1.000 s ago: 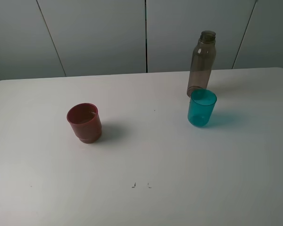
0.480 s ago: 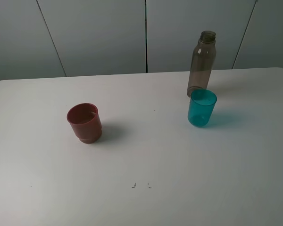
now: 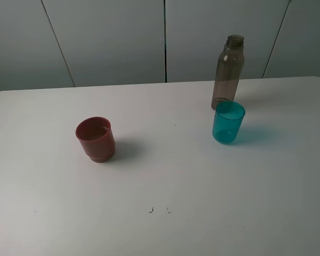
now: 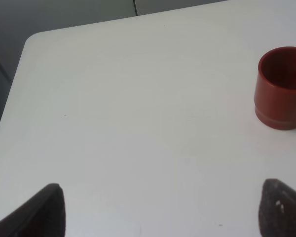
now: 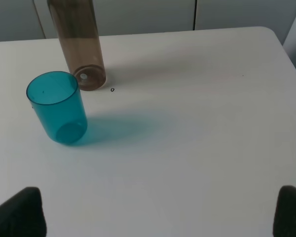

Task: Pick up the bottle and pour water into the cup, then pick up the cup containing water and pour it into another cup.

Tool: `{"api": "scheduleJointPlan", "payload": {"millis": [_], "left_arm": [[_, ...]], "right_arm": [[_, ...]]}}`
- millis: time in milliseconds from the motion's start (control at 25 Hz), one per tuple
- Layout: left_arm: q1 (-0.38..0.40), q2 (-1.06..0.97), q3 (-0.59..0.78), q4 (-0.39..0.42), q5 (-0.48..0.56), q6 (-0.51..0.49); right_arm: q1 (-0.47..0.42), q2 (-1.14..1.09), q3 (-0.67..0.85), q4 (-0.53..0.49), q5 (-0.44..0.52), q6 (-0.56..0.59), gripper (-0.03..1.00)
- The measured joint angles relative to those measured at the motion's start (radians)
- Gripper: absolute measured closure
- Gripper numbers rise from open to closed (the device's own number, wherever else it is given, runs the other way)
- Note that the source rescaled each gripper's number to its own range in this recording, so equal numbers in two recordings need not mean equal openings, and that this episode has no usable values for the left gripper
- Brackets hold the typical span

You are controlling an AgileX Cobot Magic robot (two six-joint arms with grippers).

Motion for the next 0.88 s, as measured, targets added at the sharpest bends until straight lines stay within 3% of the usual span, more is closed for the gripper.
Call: {"api": "scheduleJointPlan", "payload": {"millis": [880], "left_arm": [[0.000, 0.000, 0.000, 0.002, 0.000, -0.002]], "right_arm": [[0.000, 0.000, 0.000, 0.000, 0.000, -0.002, -0.03]]}}
